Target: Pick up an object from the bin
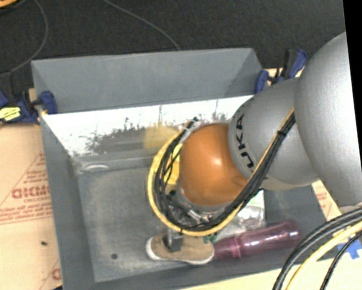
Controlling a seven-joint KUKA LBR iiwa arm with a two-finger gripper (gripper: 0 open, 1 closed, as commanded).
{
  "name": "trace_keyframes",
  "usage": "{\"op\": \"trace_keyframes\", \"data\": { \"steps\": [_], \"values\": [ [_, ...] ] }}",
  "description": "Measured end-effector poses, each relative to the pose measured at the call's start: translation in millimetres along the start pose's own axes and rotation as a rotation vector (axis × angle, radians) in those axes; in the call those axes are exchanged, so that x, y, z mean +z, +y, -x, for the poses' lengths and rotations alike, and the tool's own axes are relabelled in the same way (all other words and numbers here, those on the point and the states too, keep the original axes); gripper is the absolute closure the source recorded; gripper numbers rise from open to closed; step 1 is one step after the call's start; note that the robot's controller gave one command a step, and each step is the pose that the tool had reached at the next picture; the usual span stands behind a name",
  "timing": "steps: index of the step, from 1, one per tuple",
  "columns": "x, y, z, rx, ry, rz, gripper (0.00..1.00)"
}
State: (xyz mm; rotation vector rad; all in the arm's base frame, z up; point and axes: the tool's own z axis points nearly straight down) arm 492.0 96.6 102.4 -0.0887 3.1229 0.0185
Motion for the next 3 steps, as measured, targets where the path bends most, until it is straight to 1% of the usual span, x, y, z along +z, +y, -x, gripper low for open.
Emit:
{"op": "trace_keyframes", "data": {
  "steps": [1, 2, 3],
  "values": [
    [-24, 2, -5.2, -0.003, -0.007, 0.000, 1.00],
    [-6, -2, -12.4, -0.016, -0.010, 0.003, 1.00],
    [-101, 4, -1.2, -0.017, 0.000, -0.001, 1.00]
  ]
}}
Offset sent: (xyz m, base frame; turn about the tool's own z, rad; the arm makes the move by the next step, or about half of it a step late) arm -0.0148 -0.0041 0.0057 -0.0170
